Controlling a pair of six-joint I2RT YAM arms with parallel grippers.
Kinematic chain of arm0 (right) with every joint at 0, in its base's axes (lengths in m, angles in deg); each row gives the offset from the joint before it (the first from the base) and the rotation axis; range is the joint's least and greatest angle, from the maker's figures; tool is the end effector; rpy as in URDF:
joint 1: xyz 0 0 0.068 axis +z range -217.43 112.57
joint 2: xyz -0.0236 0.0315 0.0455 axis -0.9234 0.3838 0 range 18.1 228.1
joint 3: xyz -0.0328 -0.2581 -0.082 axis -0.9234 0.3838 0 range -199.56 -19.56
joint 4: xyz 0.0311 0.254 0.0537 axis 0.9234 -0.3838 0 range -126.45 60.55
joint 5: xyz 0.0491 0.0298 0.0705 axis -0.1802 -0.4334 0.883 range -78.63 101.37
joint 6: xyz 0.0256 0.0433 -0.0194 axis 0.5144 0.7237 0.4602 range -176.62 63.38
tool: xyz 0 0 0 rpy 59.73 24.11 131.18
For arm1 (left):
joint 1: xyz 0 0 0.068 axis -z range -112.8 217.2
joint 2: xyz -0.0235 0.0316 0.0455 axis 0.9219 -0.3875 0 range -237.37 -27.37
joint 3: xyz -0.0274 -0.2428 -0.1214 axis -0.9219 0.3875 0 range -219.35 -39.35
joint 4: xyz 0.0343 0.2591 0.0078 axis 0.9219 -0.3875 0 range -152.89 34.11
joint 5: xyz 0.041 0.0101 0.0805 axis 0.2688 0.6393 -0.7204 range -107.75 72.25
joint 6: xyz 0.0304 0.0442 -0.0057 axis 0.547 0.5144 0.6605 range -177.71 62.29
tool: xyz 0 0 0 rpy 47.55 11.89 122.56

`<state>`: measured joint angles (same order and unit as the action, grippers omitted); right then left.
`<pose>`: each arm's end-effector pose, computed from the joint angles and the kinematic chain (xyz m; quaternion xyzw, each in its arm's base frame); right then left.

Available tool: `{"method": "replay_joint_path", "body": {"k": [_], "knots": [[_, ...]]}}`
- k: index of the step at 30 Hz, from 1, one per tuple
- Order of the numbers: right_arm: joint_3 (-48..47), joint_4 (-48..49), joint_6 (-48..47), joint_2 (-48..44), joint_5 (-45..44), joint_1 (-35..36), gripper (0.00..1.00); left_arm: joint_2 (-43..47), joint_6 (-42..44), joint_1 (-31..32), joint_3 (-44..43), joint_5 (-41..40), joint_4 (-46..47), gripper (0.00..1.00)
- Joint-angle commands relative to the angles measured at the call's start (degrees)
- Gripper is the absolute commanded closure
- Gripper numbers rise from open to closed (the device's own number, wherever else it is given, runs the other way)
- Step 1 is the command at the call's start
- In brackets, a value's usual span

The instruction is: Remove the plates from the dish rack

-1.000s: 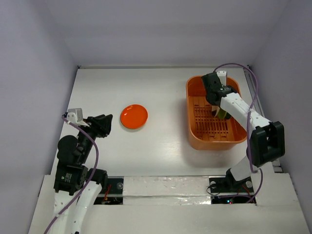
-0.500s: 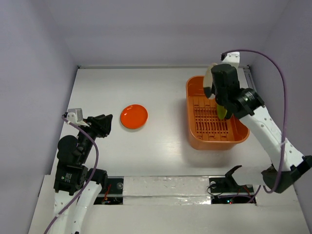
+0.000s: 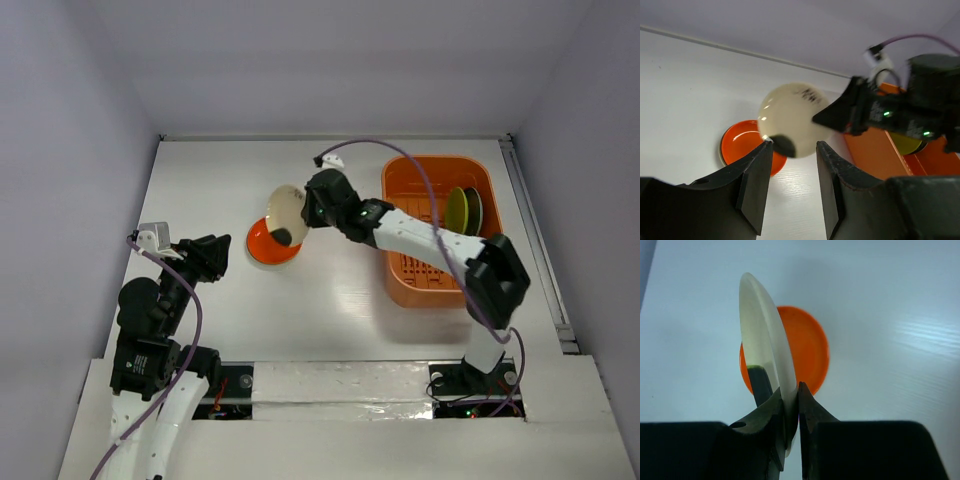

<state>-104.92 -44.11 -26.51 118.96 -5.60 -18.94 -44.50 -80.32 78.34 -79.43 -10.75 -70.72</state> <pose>0.2831 0.3041 0.3108 -0.0642 0.8580 0.2135 0.4628 0.0759 -0.0194 0.3574 -0.0195 0.6554 -0.2572 0.7099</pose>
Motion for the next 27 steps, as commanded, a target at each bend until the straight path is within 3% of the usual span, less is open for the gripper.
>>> {"method": "replay_joint_path", "body": {"k": [1,9,12,16,21,24,25,27], "knots": [[-3.14,11.4,7.85,3.28,8.35,0.73,1.0,-0.89,-0.15,-0.24,0.35,-0.06,2.52,0.63],[0.02,17.11,14.62,11.2,10.2,0.73,1.0,-0.63,-0.15,-0.24,0.35,0.03,2.61,0.63],[1.34,18.26,16.29,13.39,11.7,0.73,0.95,-0.54,-0.15,-0.24,0.35,0.03,2.61,0.63],[2.3,18.26,17.0,14.8,12.22,0.73,0.79,-0.45,-0.15,-0.24,0.35,0.03,2.53,0.63],[3.8,17.65,16.74,14.81,12.67,0.73,0.72,-0.37,-0.15,-0.24,0.35,0.03,2.53,0.63],[4.41,16.42,16.13,14.19,11.96,0.73,0.57,-0.28,-0.15,-0.24,0.35,-0.06,2.53,0.63],[4.59,16.06,15.86,13.93,11.44,0.73,0.45,-0.19,-0.24,-0.24,0.35,-0.06,2.53,0.63],[4.59,14.84,14.55,12.88,10.56,0.73,0.33,-0.1,-0.24,-0.24,0.35,-0.06,2.61,0.63]]}}
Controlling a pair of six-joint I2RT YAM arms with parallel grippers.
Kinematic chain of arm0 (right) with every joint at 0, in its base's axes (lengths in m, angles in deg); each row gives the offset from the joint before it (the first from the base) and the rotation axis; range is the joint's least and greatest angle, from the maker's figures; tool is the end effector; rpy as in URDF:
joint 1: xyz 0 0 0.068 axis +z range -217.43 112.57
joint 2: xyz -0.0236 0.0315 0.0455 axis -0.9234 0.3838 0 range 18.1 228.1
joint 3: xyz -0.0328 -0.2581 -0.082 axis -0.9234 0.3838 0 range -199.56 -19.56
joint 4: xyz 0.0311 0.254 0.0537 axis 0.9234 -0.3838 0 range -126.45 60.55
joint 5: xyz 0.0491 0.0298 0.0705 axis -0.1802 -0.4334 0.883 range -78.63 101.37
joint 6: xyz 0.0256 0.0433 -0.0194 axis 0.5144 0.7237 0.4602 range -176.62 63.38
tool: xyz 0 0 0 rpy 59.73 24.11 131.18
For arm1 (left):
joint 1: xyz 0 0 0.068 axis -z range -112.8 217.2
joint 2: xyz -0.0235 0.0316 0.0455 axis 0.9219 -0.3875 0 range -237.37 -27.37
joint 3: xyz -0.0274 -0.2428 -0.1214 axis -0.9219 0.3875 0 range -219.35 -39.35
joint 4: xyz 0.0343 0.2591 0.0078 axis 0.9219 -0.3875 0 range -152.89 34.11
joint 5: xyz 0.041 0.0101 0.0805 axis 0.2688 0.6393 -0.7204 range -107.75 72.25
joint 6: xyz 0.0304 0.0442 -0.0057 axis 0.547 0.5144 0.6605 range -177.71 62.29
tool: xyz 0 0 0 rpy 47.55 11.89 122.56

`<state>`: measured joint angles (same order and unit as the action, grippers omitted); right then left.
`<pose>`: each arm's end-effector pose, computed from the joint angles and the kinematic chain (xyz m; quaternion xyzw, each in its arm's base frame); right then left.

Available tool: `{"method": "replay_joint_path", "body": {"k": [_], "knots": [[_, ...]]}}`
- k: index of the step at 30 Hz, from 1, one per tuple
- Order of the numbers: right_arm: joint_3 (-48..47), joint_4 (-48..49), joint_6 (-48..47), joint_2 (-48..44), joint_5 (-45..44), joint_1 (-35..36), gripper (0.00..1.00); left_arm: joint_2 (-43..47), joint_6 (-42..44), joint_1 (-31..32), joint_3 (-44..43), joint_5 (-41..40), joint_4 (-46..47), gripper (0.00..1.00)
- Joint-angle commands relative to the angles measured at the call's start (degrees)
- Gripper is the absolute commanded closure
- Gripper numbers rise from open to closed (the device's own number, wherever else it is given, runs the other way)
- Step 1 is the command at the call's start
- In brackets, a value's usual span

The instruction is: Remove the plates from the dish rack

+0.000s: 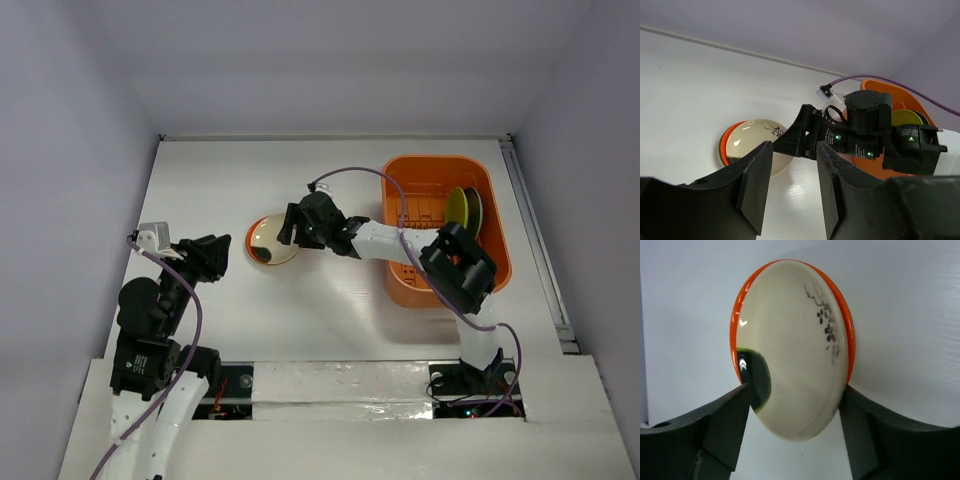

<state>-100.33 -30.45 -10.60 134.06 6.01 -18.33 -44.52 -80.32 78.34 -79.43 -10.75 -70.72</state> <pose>0.3029 0.3445 0.1940 -0.0027 0.8910 0.3054 0.3359 0.0759 -0.0194 0.3574 -0.0195 0.6555 -0.2571 0.7098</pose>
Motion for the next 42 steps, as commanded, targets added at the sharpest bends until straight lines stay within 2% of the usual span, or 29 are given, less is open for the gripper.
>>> {"method": "replay_joint_path", "body": {"k": [1,3,5,9,11,12,13,14,15,16,19,24,26,27,30,42], "knots": [[0.0,0.13,-1.98,-2.67,-2.27,0.12,0.22,-0.17,-0.24,-0.24,0.35,-0.06,2.53,0.63],[-0.61,-3.64,-3.82,-4.33,-4.03,0.64,0.11,-0.08,-0.24,-0.24,0.35,0.02,2.53,0.63],[-0.7,-5.41,-5.06,-5.91,-7.02,1.17,0.05,0.01,-0.24,-0.24,0.35,0.03,2.61,0.63],[-0.88,-11.37,-9.27,-10.57,-11.41,1.17,0.04,0.01,-0.24,-0.24,0.35,0.03,2.61,0.63],[0.52,-13.32,-10.51,-15.73,-16.59,1.17,0.2,0.01,-0.15,-0.24,0.35,0.03,2.61,0.63],[1.49,-14.46,-11.99,-18.03,-18.09,1.17,0.34,0.01,-0.15,-0.24,0.35,0.03,2.61,0.63],[2.36,-15.34,-12.79,-20.4,-22.97,1.17,0.72,0.01,-0.15,-0.24,0.26,0.2,2.61,0.63],[3.33,-16.75,-13.49,-24.95,-25.89,1.17,0.86,0.1,-0.15,-0.24,0.43,0.11,2.61,0.63],[3.43,-20.67,-14.63,-27.08,-28.53,0.48,0.95,0.01,-0.15,-0.24,0.44,0.29,2.7,0.63],[3.6,-22.45,-15.08,-29.11,-33.43,-0.05,1.0,0.01,-0.15,-0.24,0.44,0.46,2.88,0.63],[5.44,-28.96,-16.57,-36.49,-38.57,-4.61,1.0,0.27,-0.15,-0.24,0.44,0.64,2.88,0.63],[10.89,-33.98,-19.47,-44.24,-41.74,-19.03,0.98,0.8,-0.07,-0.24,0.44,0.55,2.88,0.63],[11.95,-36.7,-18.95,-44.77,-45.51,-21.84,0.83,0.71,-0.15,-0.24,0.44,0.55,2.88,0.63],[12.65,-37.93,-19.12,-44.86,-45.17,-24.03,0.71,0.62,-0.07,-0.24,0.44,0.64,2.96,0.63],[14.06,-35.76,-21.75,-45.12,-42.81,-26.42,0.58,0.36,-0.06,-0.24,0.52,0.73,2.96,0.63],[13.45,-32.32,-23.61,-36.7,-34.27,-32.4,0.58,-0.08,-0.06,-0.24,0.52,0.91,2.96,0.63]]}}
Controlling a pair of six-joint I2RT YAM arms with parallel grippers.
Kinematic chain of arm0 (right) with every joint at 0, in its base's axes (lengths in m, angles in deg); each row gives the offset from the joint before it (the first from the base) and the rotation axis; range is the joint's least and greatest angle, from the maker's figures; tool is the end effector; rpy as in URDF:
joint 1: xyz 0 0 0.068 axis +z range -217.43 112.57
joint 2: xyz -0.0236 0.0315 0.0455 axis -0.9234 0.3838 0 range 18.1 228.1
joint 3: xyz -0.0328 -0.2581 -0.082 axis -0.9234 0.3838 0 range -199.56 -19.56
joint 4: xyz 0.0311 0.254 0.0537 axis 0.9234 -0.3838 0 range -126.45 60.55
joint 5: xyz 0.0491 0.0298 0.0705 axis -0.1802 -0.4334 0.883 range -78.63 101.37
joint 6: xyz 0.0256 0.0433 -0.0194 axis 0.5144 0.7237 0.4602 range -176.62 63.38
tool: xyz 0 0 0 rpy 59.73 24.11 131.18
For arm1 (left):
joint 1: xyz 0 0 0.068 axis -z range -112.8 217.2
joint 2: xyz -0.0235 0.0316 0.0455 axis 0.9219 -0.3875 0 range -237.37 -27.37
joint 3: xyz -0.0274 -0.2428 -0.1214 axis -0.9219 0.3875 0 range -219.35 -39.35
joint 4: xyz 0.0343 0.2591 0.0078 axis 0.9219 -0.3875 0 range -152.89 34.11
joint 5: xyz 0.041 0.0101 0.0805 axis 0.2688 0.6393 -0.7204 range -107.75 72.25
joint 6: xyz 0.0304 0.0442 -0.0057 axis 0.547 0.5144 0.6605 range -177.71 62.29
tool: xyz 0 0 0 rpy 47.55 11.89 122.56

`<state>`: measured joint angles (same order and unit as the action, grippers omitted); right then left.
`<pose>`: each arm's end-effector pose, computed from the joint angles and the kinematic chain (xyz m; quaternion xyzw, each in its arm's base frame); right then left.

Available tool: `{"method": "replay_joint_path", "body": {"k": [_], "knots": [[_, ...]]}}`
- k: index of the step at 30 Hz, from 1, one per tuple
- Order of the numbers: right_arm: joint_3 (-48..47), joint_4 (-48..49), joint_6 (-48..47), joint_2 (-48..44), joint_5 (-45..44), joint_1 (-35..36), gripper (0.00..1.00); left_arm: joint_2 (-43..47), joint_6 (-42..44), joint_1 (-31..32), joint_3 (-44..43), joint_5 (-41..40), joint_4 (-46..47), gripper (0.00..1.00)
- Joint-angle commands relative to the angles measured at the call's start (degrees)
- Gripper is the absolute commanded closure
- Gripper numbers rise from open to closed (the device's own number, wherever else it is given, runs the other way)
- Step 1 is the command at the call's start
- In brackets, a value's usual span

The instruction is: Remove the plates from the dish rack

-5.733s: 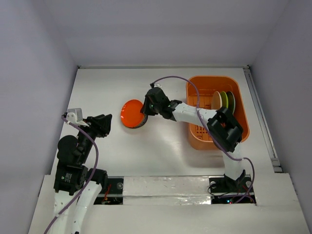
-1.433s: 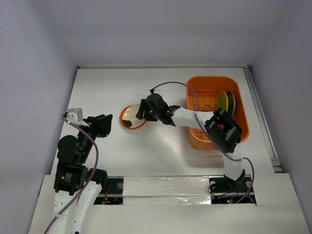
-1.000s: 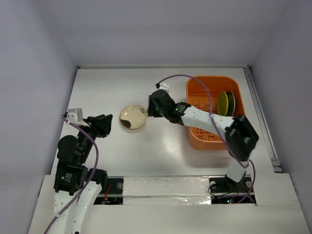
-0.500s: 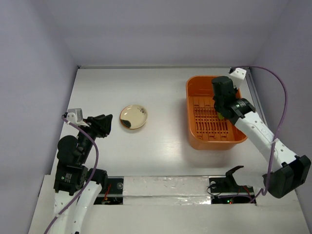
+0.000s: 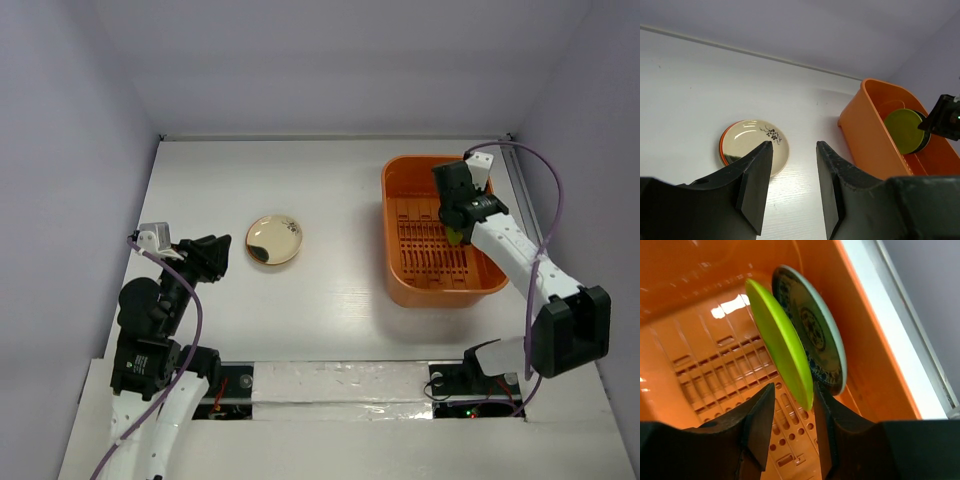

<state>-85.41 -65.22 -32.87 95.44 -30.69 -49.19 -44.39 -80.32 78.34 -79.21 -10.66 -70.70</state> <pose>0.2757 0.0657 0.3072 0.1724 0.8619 -0.1902 0.4373 0.0760 -0.0195 0.3564 -0.0190 0.6560 -0.2575 0.7092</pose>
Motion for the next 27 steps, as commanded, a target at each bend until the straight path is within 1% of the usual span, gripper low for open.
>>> {"method": "replay_joint_path", "body": {"k": [1,6,11,12,13,15,16,17,21,22,27], "knots": [[-2.61,2.37,-1.25,3.68,2.25,-1.54,0.58,-0.3,-0.06,-0.24,0.31,0.82,2.94,0.63],[-3.41,2.55,-2.13,7.03,0.06,-2.77,0.62,-0.3,-0.06,-0.24,0.22,0.73,2.94,0.63],[-3.76,3.25,-3.01,9.22,0.14,-2.77,0.64,-0.04,-0.06,-0.24,0.22,0.73,2.94,0.63],[-4.03,3.25,-3.27,9.67,0.14,-2.77,0.66,-0.04,-0.06,-0.24,0.22,0.73,2.94,0.63],[-4.29,3.08,-3.36,10.11,-0.03,-2.77,0.72,-0.12,-0.06,-0.24,0.22,0.73,2.94,0.63],[-5.25,2.37,-3.97,10.55,-0.65,-2.77,0.78,-0.04,-0.06,-0.24,0.22,0.55,3.03,0.63],[-5.52,2.2,-4.15,10.38,-0.74,-2.77,0.83,-0.12,-0.06,-0.24,0.22,0.64,2.94,0.63],[-5.87,2.02,-4.5,10.03,-1.35,-2.25,0.85,-0.12,0.02,-0.24,0.22,0.55,2.94,0.63],[-7.45,0.1,-6.08,7.3,-3.55,-0.76,0.88,-0.04,-0.06,-0.24,0.22,0.73,3.12,0.63],[-8.24,-0.18,-6.34,5.91,-4.16,0.21,0.9,-0.12,-0.06,-0.24,0.3,0.82,3.12,0.63],[-11.76,-3.16,-7.13,0.1,-5.75,2.49,0.95,-0.21,0.02,-0.24,0.22,0.82,3.12,0.63]]}}
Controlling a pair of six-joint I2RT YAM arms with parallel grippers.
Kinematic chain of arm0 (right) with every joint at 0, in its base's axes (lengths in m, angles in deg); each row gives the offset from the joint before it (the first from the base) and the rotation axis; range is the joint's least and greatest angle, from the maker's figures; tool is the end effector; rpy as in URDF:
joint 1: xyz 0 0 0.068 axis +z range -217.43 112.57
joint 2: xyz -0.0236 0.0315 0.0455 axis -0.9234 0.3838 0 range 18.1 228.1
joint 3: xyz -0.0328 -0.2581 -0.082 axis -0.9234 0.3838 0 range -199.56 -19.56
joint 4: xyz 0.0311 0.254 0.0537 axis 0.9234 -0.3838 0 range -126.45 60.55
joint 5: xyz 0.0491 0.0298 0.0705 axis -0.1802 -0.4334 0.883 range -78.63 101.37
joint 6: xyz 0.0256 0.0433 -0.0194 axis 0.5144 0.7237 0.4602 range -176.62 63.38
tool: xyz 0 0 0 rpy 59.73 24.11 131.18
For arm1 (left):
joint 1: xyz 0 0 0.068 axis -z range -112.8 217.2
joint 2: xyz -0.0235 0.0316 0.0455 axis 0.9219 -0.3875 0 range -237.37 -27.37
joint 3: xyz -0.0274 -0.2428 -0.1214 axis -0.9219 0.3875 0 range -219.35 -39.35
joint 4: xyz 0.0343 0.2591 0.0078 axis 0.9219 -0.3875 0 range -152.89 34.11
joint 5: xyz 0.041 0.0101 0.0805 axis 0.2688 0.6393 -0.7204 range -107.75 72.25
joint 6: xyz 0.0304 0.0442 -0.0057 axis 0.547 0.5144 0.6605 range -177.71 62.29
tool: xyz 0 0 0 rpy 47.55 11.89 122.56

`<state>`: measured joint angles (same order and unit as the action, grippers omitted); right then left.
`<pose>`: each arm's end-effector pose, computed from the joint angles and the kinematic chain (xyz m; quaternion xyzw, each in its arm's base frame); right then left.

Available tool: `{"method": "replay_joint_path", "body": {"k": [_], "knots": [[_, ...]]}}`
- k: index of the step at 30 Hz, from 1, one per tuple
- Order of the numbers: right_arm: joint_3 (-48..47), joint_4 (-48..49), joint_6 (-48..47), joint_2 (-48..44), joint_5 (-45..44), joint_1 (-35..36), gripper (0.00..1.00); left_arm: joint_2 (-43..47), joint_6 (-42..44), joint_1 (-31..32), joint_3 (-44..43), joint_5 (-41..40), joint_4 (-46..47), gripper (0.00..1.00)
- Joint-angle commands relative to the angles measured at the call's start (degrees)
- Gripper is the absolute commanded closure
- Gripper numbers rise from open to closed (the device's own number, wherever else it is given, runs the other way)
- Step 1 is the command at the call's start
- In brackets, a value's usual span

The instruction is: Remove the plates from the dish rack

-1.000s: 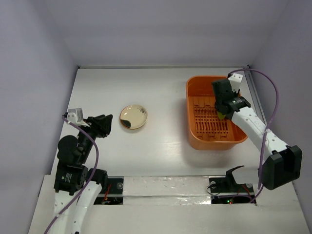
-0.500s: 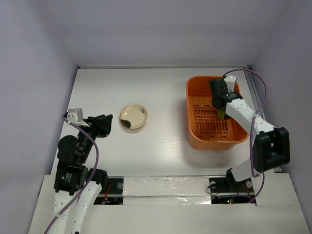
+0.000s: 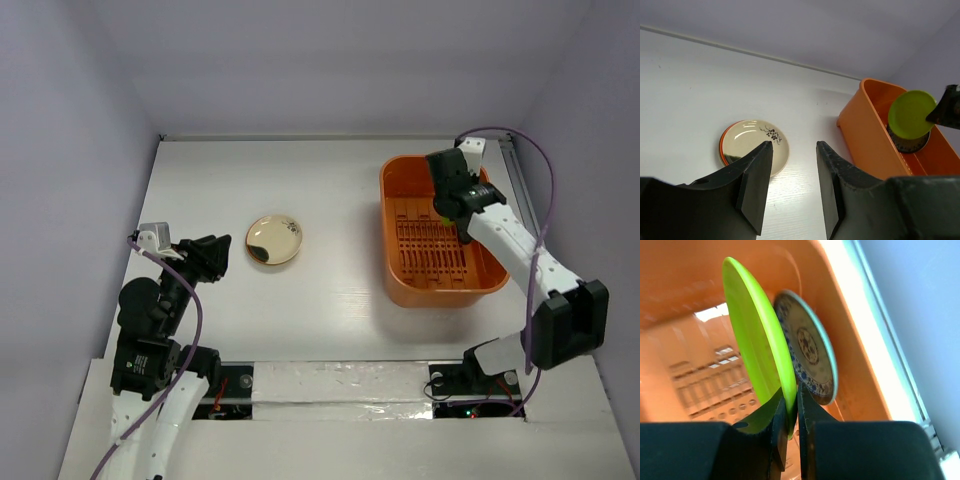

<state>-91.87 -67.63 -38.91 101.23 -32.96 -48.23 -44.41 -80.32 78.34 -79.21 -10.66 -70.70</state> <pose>0.2968 0.0770 0.3134 0.1209 0.8690 -0.2326 0.4196 0.0761 -0.0195 0.3564 -0.0190 0.6561 -0.2575 0.7091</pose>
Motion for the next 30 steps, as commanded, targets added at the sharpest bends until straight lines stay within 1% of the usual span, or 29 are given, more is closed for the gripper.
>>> {"method": "replay_joint_path", "body": {"k": [1,2,4,7,8,9,10,11,12,14,15,16,18,19,25,30], "knots": [[-5.99,-1.2,-1.28,-6.75,-3.39,2.5,0.98,-0.1,-0.06,-0.24,0.22,0.82,3.12,0.63],[-7.56,-1.72,-1.37,-8.67,-3.65,3.03,1.0,-0.1,-0.06,-0.24,0.3,0.82,3.03,0.63],[-9.15,-3.13,-0.84,-10.79,-3.13,5.13,1.0,-0.19,0.02,-0.24,0.31,0.73,3.03,0.63],[-10.04,0.02,-0.14,-15.53,2.57,8.21,1.0,-0.19,-0.06,-0.24,0.31,0.82,3.12,0.63],[-9.78,1.77,0.39,-16.5,8.51,10.57,1.0,-0.19,-0.06,-0.24,0.31,0.73,3.12,0.63],[-8.04,6.48,1.35,-17.9,11.87,11.72,1.0,-0.19,-0.06,-0.24,0.31,0.82,3.21,0.63],[-6.97,9.06,2.31,-18.18,15.73,12.78,1.0,-0.19,-0.06,-0.24,0.31,0.82,3.21,0.63],[-5.75,11.78,3.28,-17.92,22.3,13.75,1.0,-0.28,-0.06,-0.24,0.31,0.82,3.29,0.63],[-4.78,16.5,5.47,-17.31,24.8,16.11,1.0,-0.28,-0.15,-0.24,0.31,0.9,3.12,0.63],[-3.27,20.23,7.32,-13.19,28.76,18.67,1.0,-0.28,-0.07,-0.24,0.31,0.55,3.03,0.63],[-3.36,22.77,9.07,-11.17,29.3,20.94,1.0,-0.19,-0.15,-0.24,0.31,0.55,2.94,0.63],[-4.06,23.92,9.7,-7.06,30.09,21.92,1.0,-0.28,-0.15,-0.24,0.22,0.47,2.94,0.63],[-5.29,26.82,11.71,-2.91,32.29,23.59,1.0,-0.36,-0.15,-0.24,0.22,0.38,2.85,0.63],[-6.08,27.97,12.51,0.77,32.9,24.82,1.0,-0.28,-0.15,-0.24,0.22,0.2,2.77,0.63],[-8.72,35.79,19.1,13.0,40.89,25.54,1.0,-0.36,-0.15,-0.24,0.22,0.2,2.85,0.63],[-11.53,37.56,22.8,23.37,46.08,26.06,1.0,-0.28,-0.15,-0.24,0.22,0.03,2.68,0.63]]}}
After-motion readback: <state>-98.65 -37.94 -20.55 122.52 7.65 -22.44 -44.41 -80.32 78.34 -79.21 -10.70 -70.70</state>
